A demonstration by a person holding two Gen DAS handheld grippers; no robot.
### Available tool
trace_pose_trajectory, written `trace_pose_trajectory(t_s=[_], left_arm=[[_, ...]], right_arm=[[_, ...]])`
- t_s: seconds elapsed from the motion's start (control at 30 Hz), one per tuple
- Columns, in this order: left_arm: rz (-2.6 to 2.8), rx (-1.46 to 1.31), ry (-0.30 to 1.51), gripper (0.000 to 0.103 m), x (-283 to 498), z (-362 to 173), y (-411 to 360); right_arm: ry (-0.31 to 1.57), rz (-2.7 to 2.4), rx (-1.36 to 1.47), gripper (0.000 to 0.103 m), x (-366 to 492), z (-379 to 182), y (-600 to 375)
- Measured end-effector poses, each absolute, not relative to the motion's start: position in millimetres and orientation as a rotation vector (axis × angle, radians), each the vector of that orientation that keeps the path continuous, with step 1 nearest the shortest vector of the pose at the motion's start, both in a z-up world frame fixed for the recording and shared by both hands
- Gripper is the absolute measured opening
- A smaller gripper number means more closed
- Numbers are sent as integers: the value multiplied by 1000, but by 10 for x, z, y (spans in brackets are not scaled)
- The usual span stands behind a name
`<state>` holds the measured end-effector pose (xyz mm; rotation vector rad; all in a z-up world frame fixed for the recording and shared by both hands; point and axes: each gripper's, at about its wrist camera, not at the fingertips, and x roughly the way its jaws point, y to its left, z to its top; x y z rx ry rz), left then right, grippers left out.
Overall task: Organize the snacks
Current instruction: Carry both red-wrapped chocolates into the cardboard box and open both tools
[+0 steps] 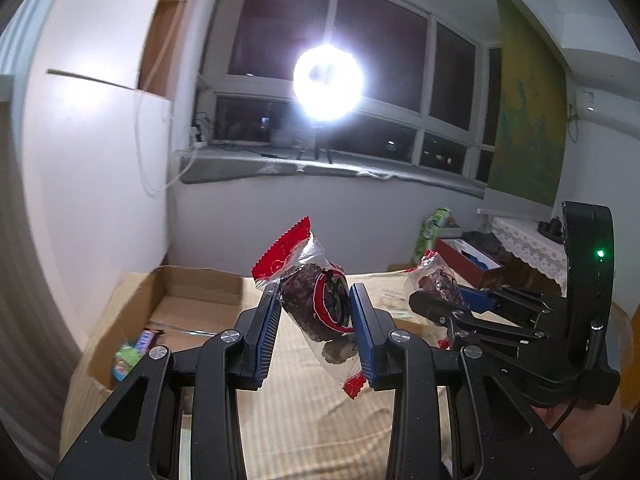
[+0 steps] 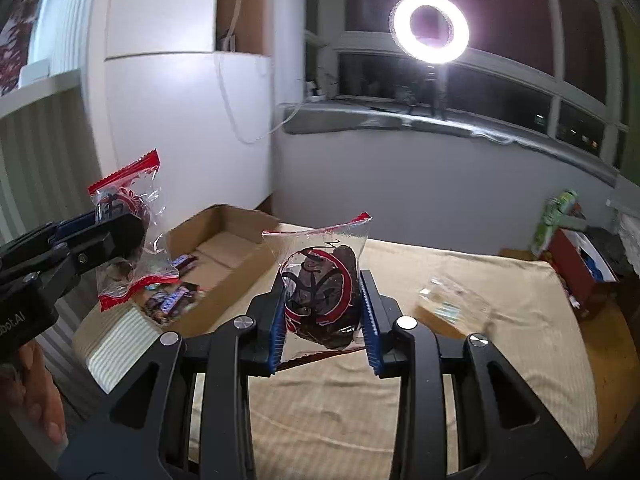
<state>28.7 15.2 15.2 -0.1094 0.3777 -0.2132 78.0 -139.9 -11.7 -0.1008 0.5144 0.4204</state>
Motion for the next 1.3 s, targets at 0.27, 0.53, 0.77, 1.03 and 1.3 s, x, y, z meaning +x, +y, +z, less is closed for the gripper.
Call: trace_pose_trajectory(t_s=[0.27,0.53,0.77,1.03,1.3], left_arm=[[-84,-144,385,33,152,105,775],[20,-161,389,33,28,94,1127],[27,-158,400,33,116,46,1168],[31,-172,456,33,474,-197,1304],[36,-199,568,33,882,-642,1392]], right_arm=[[512,598,-140,33,826,-143,-550],[509,670,-157,33,870,-169,-180],[531,655,-149,34,1051,-262,-151],[584,661,-135,34,1420,-500,-47],[638,688,-128,34,1981,-786,216]])
